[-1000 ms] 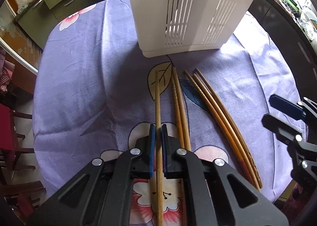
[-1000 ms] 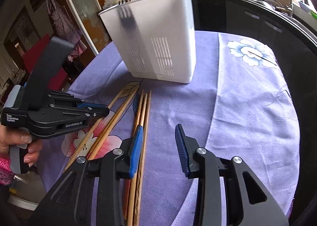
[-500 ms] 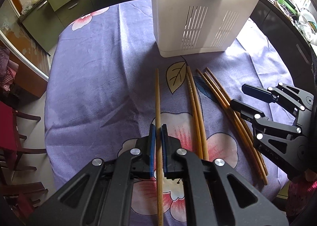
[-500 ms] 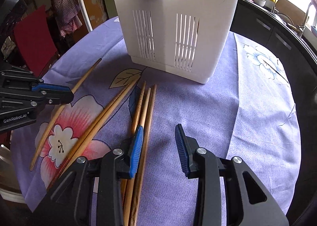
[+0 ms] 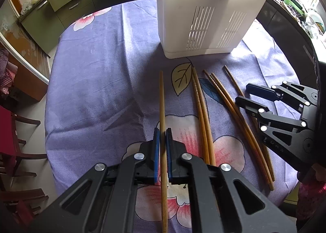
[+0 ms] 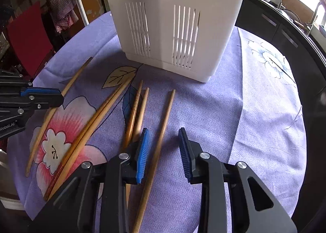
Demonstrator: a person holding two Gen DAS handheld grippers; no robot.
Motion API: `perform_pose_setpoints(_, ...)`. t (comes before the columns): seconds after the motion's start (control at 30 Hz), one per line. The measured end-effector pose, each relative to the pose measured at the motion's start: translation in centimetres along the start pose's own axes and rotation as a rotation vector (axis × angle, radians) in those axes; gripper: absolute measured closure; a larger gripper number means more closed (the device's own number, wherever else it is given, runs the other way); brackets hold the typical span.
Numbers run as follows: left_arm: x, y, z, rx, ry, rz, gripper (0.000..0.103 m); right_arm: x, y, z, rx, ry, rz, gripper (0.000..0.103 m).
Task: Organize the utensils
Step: 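Grasp a wooden chopstick with the left tool while the right tool grasps another, then lift both held chopsticks upright and carry them above the white holder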
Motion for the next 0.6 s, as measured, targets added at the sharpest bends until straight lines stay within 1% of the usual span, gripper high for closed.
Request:
perform_pose_setpoints(0.07,0.0,0.0,0.1,0.002,-0.001,0.003,0.097,-0.2,0.1,0.2,-0.005,0.006,0.007,0.077)
perform_pose_setpoints(0.1,-0.1,0.0,0.1,0.003,-0.002,0.006,0.097,-0.2,0.1,0.1,-0.010,0.011,0.012,0.081)
perform_pose_setpoints(0.13,-0.2,0.0,0.1,0.003,-0.006,0.010,0.097,-0.3,0.2,0.0,-0.017,0.013,0.019,0.088)
perform_pose_setpoints(0.2,-0.6,-0.1,0.1,0.008,-0.019,0.026,0.097,-0.4,0.3,-0.1,-0.031,0.026,0.032,0.094)
perform_pose_setpoints(0.33,-1.2,-0.1,0.2,0.012,-0.020,0.046,0.097,-0.3,0.3,0.2,-0.017,0.002,0.021,0.097)
perform_pose_setpoints(0.47,-1.6,-0.1,0.4,0.013,-0.019,0.053,0.097,0.5,0.4,0.0,-0.040,0.020,-0.006,0.097)
perform_pose_setpoints(0.6,-1.3,0.0,0.5,0.015,-0.019,0.041,0.097,3.1,0.8,-0.5,-0.069,0.051,-0.066,0.097)
Point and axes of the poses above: each gripper's, at about its wrist camera, not at the fingertips, and x roughly against the way its jaws point, z to its left, y to its top, the point moved 9 cm from there along -x, roughly the way its jaws point, and after that the axes turned 1 degree about -x, right-handed, at the moved point
